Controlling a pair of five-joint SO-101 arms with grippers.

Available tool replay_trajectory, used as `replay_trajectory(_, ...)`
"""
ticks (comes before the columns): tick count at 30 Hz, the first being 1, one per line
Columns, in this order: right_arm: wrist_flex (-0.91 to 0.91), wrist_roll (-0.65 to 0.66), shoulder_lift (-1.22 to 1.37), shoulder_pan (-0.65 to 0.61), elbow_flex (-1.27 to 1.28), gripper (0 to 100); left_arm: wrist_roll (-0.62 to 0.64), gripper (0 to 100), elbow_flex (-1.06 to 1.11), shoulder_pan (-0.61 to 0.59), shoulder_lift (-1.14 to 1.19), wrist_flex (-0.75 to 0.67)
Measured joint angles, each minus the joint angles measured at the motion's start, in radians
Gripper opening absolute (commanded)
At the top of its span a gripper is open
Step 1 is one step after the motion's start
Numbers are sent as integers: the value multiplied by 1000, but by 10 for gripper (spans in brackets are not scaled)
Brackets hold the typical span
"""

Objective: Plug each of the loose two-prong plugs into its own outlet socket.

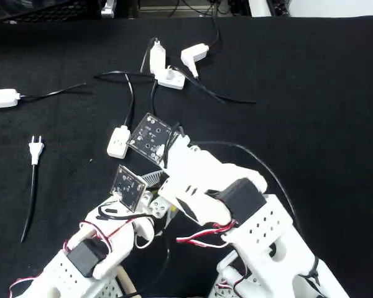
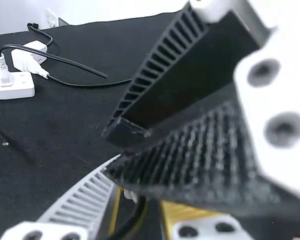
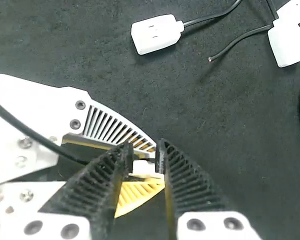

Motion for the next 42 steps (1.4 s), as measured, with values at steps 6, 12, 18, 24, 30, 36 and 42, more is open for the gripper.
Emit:
replay_trajectory(6, -52, -3, 0, 198, 0, 92, 0, 30, 0, 0, 0, 0)
replay_trajectory(12, -129, 3, 0, 144, 54, 89, 0, 30, 0, 0, 0, 0)
replay_trajectory(18, -130, 3, 0, 54, 54, 90, 0, 30, 0, 3, 0, 15)
replay_trajectory(24, -130, 9, 0, 48, 54, 89, -2, 30, 0, 12, 0, 15)
replay_trajectory(30, -207, -17, 0, 123, 78, 93, -2, 29, 0, 11, 0, 20)
replay_trajectory(36, -496, -216, 69, 477, 273, 208, 15, 29, 0, -98, 0, 77)
replay_trajectory(42, -701, -296, 397, 611, 279, 243, 135, 29, -160, -259, 0, 290)
